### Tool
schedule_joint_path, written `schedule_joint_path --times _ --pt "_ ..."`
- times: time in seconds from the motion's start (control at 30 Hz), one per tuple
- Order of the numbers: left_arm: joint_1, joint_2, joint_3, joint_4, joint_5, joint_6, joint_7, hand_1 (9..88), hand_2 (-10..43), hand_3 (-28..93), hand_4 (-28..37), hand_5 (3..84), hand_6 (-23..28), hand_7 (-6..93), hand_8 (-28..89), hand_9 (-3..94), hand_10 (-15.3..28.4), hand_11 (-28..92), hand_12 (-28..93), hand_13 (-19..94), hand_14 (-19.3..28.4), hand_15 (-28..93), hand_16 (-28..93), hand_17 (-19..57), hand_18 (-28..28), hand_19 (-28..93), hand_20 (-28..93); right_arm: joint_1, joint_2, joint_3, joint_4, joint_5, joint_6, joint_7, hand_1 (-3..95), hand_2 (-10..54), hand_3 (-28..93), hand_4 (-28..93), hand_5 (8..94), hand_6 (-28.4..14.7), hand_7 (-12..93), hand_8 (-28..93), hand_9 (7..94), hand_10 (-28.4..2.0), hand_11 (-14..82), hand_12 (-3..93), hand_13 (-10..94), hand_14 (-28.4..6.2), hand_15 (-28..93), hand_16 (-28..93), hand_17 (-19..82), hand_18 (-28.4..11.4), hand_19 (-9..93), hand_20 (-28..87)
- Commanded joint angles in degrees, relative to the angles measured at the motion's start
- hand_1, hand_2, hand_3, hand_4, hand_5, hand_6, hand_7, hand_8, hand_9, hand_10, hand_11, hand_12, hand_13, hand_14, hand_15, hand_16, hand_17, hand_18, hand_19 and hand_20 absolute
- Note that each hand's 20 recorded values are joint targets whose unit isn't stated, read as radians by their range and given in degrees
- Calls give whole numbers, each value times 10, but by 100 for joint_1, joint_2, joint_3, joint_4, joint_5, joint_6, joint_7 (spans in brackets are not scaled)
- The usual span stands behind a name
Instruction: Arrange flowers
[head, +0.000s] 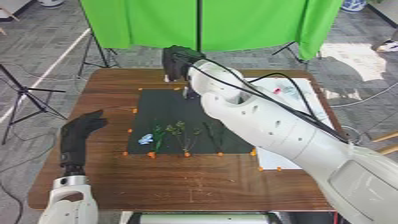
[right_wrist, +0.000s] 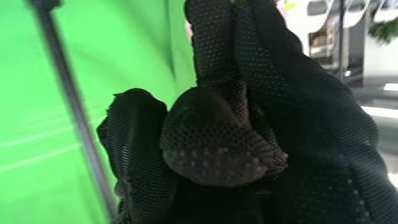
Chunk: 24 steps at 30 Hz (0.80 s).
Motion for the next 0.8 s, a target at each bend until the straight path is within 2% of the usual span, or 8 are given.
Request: schedule_joint_path --times 0.03,0.3,0.4,0.47,0.6,0.63,0.67,0.8 --pt "-262 -103 329 -24 -80 169 118 322 281 611 -281 591 61 155 -60 593 160 253 129 491 198 293 -34 166 177 327 247 -382 -880 -117 459 -280 -490 18 669 -95 526 -168 779 11 264 72 925 -77 59 396 937 12 648 321 663 -131 932 657" --pt "-370 -123 452 27 -61 196 198 322 271 617 -279 593 61 156 -60 594 160 256 130 492 198 297 -35 165 178 330 243 -683 -1029 -120 604 -491 -632 -42 666 -95 528 -172 776 13 270 66 926 -76 60 393 937 13 650 322 662 -133 932 663" --pt "-324 -149 426 24 5 181 204 320 269 619 -278 593 61 157 -60 595 160 256 130 493 198 298 -35 164 179 332 243 -756 -1006 -125 606 -518 -584 40 664 -95 532 -174 774 14 272 64 925 -76 59 395 937 13 650 323 662 -134 932 665" --pt "-305 -174 405 47 -15 136 254 317 257 625 -274 593 60 157 -60 594 160 256 130 492 198 299 -35 164 178 333 242 -786 -984 -117 625 -487 -537 101 664 -95 532 -176 774 15 273 64 924 -75 59 394 937 13 650 323 661 -133 932 665" --pt "-263 -205 392 99 -28 157 439 310 118 626 -236 577 60 152 -58 576 161 254 131 480 200 296 -36 160 179 332 240 -861 -949 -77 656 -549 -493 172 655 -95 540 -173 766 17 276 66 922 -76 56 387 937 12 649 324 659 -133 932 665" --pt "-250 -200 396 107 -60 149 496 305 56 627 -209 554 59 149 -57 545 158 247 130 458 199 288 -33 156 183 335 238 -870 -933 -76 654 -564 -465 164 652 -95 543 -173 763 18 275 65 920 -76 53 383 937 11 648 325 658 -134 932 666" --pt "-227 -211 390 117 -90 141 568 303 31 627 -196 540 58 148 -56 526 155 242 130 445 200 283 -30 154 187 336 236 -888 -918 -73 640 -560 -465 179 649 -95 546 -173 761 18 274 63 917 -75 51 380 937 10 646 326 658 -134 932 666" --pt "-107 -268 262 117 -14 -51 710 297 -88 618 -157 449 45 133 -49 406 134 201 139 353 176 208 6 143 229 309 211 -906 -863 -103 594 -544 -436 218 633 -95 555 -167 754 21 272 60 906 -76 47 374 937 10 640 329 657 -135 932 665"
